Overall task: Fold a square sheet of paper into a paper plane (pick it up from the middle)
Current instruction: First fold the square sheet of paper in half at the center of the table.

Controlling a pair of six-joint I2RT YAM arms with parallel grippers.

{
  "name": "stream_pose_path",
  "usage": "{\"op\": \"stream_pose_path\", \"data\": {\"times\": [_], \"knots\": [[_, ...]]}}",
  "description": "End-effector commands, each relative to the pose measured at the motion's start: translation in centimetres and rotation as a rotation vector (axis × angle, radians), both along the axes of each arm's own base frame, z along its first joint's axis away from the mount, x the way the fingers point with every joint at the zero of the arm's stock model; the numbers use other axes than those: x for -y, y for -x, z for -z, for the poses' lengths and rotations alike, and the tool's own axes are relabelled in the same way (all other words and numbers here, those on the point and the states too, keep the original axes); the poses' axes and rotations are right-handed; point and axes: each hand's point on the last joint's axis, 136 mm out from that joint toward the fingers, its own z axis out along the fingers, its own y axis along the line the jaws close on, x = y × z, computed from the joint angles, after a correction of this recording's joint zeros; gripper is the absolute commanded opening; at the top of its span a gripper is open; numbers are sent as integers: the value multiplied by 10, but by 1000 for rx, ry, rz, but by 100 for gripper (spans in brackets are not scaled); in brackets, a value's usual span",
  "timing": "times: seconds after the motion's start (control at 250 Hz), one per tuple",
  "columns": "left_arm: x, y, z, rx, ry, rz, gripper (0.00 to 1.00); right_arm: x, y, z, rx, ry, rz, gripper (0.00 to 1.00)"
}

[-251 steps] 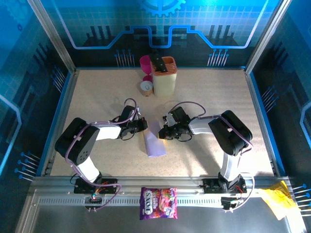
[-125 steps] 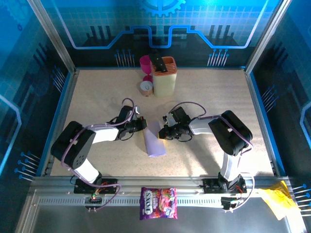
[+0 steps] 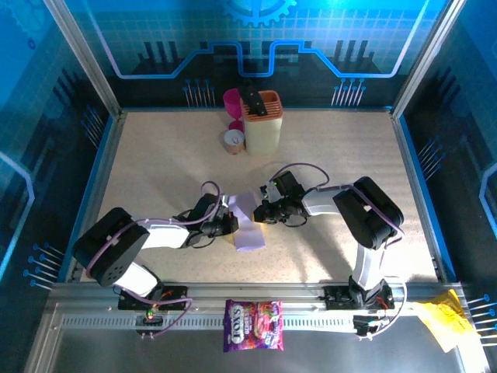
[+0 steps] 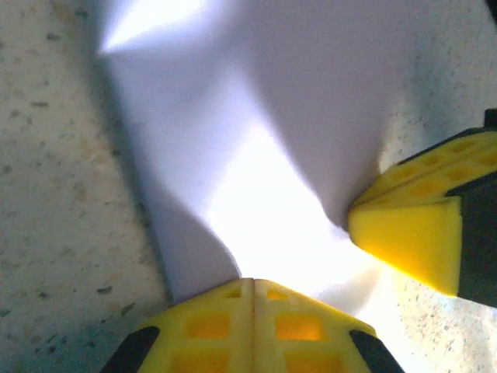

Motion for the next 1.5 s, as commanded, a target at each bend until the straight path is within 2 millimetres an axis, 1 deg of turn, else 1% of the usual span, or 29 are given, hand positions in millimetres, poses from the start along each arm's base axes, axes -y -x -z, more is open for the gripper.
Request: {"op": "stream_pose_path", "data": {"times": [0.0, 0.06, 0.12, 0.232, 0.32, 0.415, 0.459, 0.563, 0.663, 0.795, 0.931, 1.011, 1.135, 1.21, 1.286, 1.39, 1.494], "knots": [[-5, 4, 18, -29, -18, -29, 0, 64, 35, 92, -118, 363, 62, 0], [-3, 5, 18, -33, -9, -24, 0, 64, 35, 92, -118, 364, 62, 0], [-1, 6, 13, -24, 0, -18, 0, 64, 35, 91, -118, 364, 62, 0], [4, 6, -7, 11, 19, -5, 0, 65, 35, 91, -118, 367, 62, 0], [7, 10, -23, 37, 29, 4, 0, 65, 36, 91, -118, 368, 62, 0], [10, 15, -37, 62, 47, 9, 4, 65, 35, 91, -119, 366, 64, 0], [12, 17, -42, 66, 55, 11, 4, 65, 35, 91, -117, 368, 64, 0], [18, 25, -44, 58, 72, 27, 4, 65, 35, 91, -119, 367, 63, 0], [26, 35, -40, 45, 66, 56, 4, 64, 34, 91, -118, 364, 63, 0], [30, 50, -24, 8, 46, 81, 4, 63, 33, 90, -119, 362, 65, 0], [26, 63, -5, -31, 16, 90, 3, 62, 33, 89, -117, 361, 64, 0], [19, 68, 7, -52, -10, 83, 2, 62, 33, 88, -115, 360, 64, 0], [13, 73, 17, -69, -32, 82, 2, 63, 33, 89, -118, 359, 65, 0], [15, 70, 11, -54, -22, 80, 2, 62, 34, 89, -119, 357, 63, 0], [19, 63, -3, -19, -15, 80, 2, 62, 34, 90, -118, 356, 63, 0], [22, 42, -36, 56, 7, 59, 4, 63, 34, 90, -119, 358, 61, 0], [10, 13, -62, 98, 65, 3, 5, 64, 35, 92, -120, 364, 58, 0]]}}
